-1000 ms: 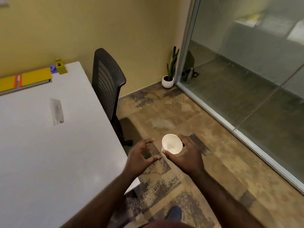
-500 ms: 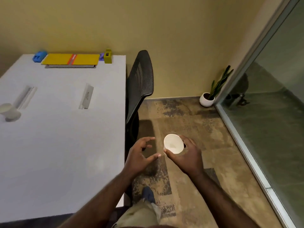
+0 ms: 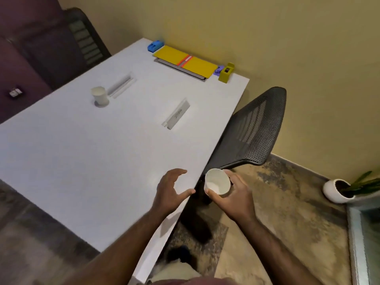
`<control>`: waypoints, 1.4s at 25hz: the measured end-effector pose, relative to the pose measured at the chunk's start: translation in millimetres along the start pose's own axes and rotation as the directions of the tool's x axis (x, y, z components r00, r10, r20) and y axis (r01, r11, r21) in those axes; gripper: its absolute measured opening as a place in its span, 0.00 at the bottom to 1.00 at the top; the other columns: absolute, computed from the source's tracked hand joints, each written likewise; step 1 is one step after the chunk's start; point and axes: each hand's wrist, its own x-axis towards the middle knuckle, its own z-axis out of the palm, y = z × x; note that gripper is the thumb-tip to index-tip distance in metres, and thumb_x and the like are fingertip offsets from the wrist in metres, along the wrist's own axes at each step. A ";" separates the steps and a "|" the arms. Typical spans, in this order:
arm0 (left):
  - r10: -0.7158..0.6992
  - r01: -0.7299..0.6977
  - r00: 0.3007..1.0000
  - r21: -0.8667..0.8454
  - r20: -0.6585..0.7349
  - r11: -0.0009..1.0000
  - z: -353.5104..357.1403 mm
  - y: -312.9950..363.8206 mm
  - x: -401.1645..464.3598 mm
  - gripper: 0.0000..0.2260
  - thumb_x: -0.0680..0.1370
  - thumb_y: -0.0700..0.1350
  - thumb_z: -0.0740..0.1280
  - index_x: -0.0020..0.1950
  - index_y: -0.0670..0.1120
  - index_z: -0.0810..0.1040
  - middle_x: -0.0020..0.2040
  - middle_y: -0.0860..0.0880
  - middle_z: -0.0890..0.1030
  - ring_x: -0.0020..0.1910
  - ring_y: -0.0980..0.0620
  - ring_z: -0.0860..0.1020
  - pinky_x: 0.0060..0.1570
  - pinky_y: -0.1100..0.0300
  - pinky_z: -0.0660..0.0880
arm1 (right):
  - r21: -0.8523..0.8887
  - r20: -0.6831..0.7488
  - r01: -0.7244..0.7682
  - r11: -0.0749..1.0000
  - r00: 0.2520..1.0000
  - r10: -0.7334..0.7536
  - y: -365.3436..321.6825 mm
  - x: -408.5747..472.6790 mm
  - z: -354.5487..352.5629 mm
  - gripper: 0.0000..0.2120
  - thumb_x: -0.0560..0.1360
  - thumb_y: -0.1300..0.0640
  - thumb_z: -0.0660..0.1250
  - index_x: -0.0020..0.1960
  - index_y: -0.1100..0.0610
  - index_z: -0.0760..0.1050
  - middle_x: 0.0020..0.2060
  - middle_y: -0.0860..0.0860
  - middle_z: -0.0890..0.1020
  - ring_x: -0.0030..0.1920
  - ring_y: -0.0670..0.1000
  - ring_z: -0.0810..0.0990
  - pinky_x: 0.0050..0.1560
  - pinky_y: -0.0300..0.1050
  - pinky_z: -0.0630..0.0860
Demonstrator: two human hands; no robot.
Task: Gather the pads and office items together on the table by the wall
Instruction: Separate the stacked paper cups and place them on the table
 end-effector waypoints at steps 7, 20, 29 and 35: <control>-0.468 0.484 0.873 0.360 -0.136 0.798 -28.7 -68.6 12.0 0.36 0.67 0.61 0.74 0.73 0.60 0.64 0.77 0.55 0.59 0.77 0.46 0.54 0.70 0.41 0.59 | 0.130 0.293 0.130 0.983 0.942 -0.163 -26.8 74.2 55.1 0.36 0.59 0.36 0.76 0.62 0.51 0.74 0.54 0.40 0.78 0.55 0.42 0.76 0.56 0.45 0.77; -0.640 0.679 0.731 0.346 -0.238 0.647 6.6 -102.3 9.5 0.39 0.65 0.61 0.76 0.73 0.61 0.64 0.79 0.56 0.50 0.78 0.47 0.43 0.69 0.30 0.45 | 0.168 0.534 0.187 0.968 0.808 -0.248 -45.6 193.0 157.7 0.39 0.61 0.37 0.77 0.66 0.54 0.71 0.58 0.49 0.78 0.59 0.51 0.77 0.60 0.52 0.74; -0.660 0.696 0.716 0.312 -0.227 0.647 4.9 -107.3 15.0 0.38 0.64 0.63 0.75 0.71 0.63 0.65 0.78 0.60 0.48 0.78 0.50 0.44 0.69 0.31 0.41 | 0.061 0.498 0.148 0.987 0.853 -0.159 -56.3 264.5 233.3 0.37 0.62 0.40 0.77 0.63 0.59 0.73 0.56 0.56 0.79 0.59 0.56 0.77 0.59 0.51 0.74; -0.604 0.665 0.747 0.278 -0.280 0.694 6.4 -104.3 12.7 0.39 0.60 0.61 0.77 0.70 0.58 0.71 0.77 0.56 0.56 0.78 0.46 0.48 0.66 0.26 0.45 | 0.020 0.516 0.148 0.989 0.846 -0.137 -65.3 282.1 256.9 0.30 0.61 0.41 0.77 0.53 0.59 0.75 0.49 0.55 0.78 0.50 0.57 0.79 0.50 0.50 0.76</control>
